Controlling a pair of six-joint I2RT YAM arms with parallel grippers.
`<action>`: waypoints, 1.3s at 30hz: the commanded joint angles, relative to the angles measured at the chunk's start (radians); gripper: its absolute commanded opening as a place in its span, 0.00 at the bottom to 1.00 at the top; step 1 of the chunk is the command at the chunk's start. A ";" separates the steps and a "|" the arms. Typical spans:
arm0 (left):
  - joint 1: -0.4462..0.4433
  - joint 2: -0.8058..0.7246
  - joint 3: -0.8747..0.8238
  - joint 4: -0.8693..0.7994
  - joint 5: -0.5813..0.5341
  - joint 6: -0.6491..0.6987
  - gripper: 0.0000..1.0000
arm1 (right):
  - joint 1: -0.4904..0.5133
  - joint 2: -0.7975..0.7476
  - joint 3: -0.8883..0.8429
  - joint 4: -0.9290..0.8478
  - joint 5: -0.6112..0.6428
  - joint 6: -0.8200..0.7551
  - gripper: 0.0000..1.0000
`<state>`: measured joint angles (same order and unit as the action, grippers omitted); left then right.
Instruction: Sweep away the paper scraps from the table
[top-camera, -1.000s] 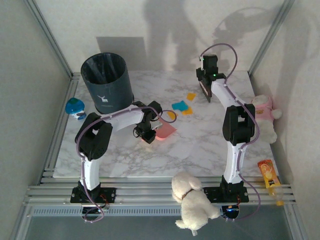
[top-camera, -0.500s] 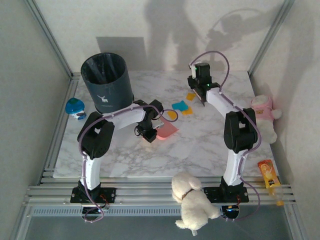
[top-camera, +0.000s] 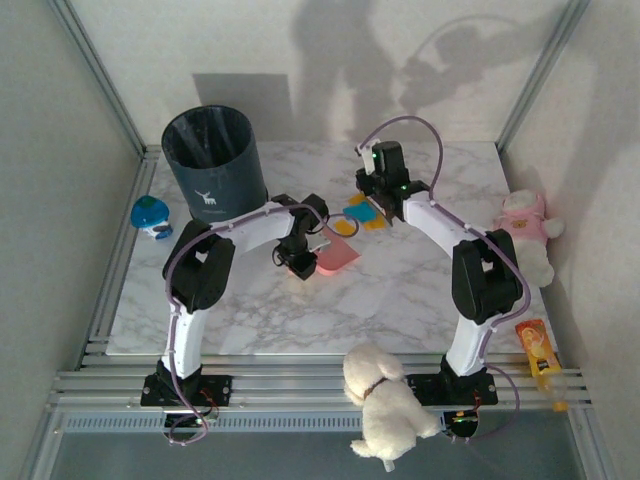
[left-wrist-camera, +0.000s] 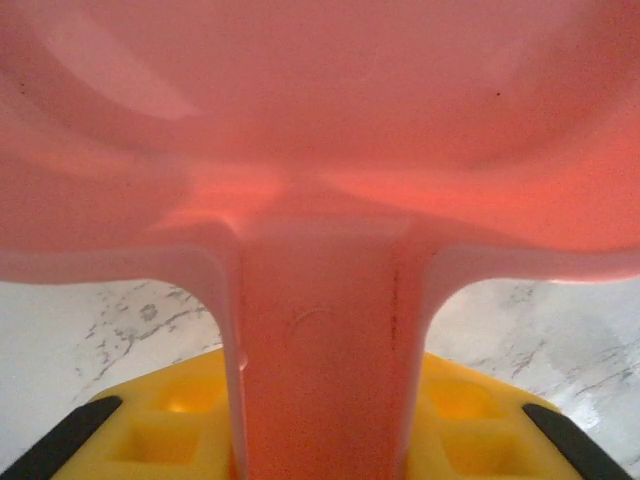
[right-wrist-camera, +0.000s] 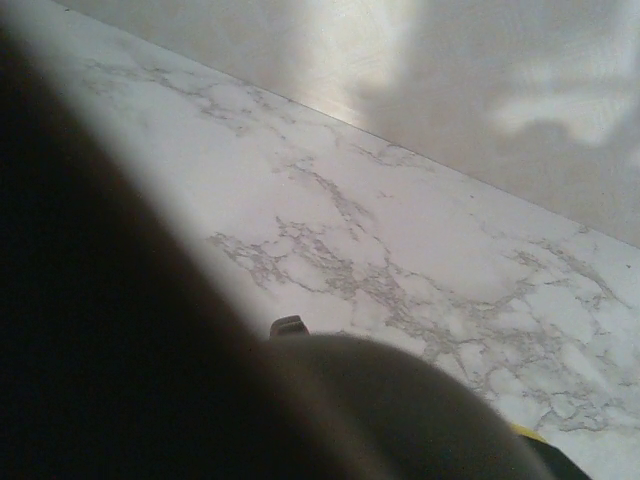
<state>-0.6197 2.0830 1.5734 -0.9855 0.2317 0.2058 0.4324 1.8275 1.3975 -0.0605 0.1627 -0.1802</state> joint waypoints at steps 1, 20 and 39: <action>0.023 0.027 0.019 -0.047 -0.015 -0.012 0.00 | 0.027 -0.021 -0.048 -0.100 -0.056 0.034 0.00; 0.041 0.051 0.049 -0.073 -0.016 0.005 0.00 | 0.095 -0.124 -0.102 -0.129 -0.127 0.090 0.00; 0.021 0.020 0.023 -0.090 -0.018 -0.001 0.00 | 0.122 -0.224 -0.124 -0.097 -0.132 0.177 0.00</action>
<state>-0.5907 2.1101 1.6020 -1.0027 0.2314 0.2062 0.5461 1.6470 1.2861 -0.1875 0.0109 -0.0479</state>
